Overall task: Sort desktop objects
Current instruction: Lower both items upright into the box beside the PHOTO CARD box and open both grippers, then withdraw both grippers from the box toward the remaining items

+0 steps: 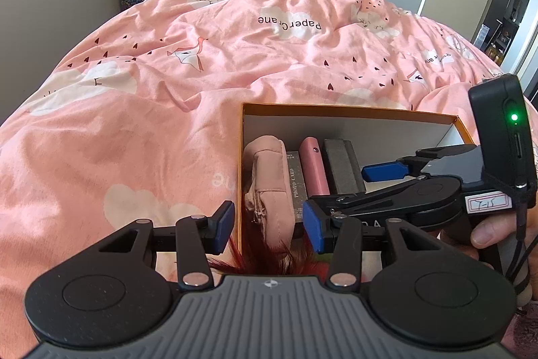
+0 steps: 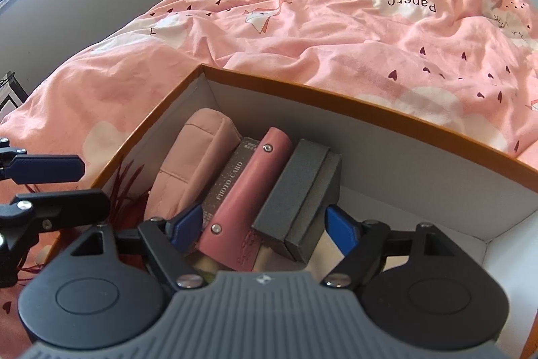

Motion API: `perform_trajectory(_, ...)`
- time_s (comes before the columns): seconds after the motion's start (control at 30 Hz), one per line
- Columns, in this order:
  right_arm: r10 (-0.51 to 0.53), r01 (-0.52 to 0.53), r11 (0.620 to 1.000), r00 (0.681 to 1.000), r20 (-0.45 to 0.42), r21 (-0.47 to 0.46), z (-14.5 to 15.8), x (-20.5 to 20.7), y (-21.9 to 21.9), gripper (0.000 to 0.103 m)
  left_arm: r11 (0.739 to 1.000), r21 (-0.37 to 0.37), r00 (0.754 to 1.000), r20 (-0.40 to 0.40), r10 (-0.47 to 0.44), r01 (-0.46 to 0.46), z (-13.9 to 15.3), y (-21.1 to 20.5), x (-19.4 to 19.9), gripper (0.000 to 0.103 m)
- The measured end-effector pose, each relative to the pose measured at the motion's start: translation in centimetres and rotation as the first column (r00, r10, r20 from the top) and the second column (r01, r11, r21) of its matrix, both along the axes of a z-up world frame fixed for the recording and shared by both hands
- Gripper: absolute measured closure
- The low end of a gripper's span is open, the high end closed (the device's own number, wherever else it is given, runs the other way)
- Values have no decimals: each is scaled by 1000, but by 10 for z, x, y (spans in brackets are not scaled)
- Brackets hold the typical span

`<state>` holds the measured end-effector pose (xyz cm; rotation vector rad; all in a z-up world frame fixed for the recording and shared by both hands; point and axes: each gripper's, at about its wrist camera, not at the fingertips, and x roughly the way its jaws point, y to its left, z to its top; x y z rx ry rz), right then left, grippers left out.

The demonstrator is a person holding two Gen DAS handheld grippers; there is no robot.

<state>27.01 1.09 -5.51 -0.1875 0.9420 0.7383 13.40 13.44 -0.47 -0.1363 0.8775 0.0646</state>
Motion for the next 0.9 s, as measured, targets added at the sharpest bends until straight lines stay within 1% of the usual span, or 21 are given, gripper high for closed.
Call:
perform_trajectory(0.1, -3, 3, 1000, 1000, -1, -8, 3, -4, 0, 19, 1000, -2, 1000, 2, 6, -6, 1, -1, -2, 51)
perform_trajectory(0.23, -21, 23, 999, 999, 45, -49, 10, -14, -4, 19, 1000, -1, 1000, 12, 5, -5, 5, -3, -7, 51)
perform_trajectory(0.3, -30, 34, 998, 997, 64, -55, 15, -21, -8, 19, 1000, 0, 1000, 18, 7, -7, 7, -4, -10, 51)
perform_trajectory(0.4, -47, 50, 998, 996, 74, -34, 24, -30, -16, 19, 1000, 3, 999, 34, 12, -12, 11, -6, -15, 51)
perform_trajectory(0.53, -91, 92, 996, 989, 116, -4, 39, -48, -28, 19, 1000, 28, 997, 81, 11, -13, 19, -14, -26, 51)
perform_trajectory(0.77, -146, 130, 986, 977, 153, 106, 65, -84, -52, 20, 999, 54, 985, 169, -13, 4, 37, -29, -50, 51)
perform_trajectory(0.9, -170, 141, 978, 965, 198, 156, 76, -108, -66, 20, 999, 45, 979, 199, -29, 21, 43, -36, -66, 51)
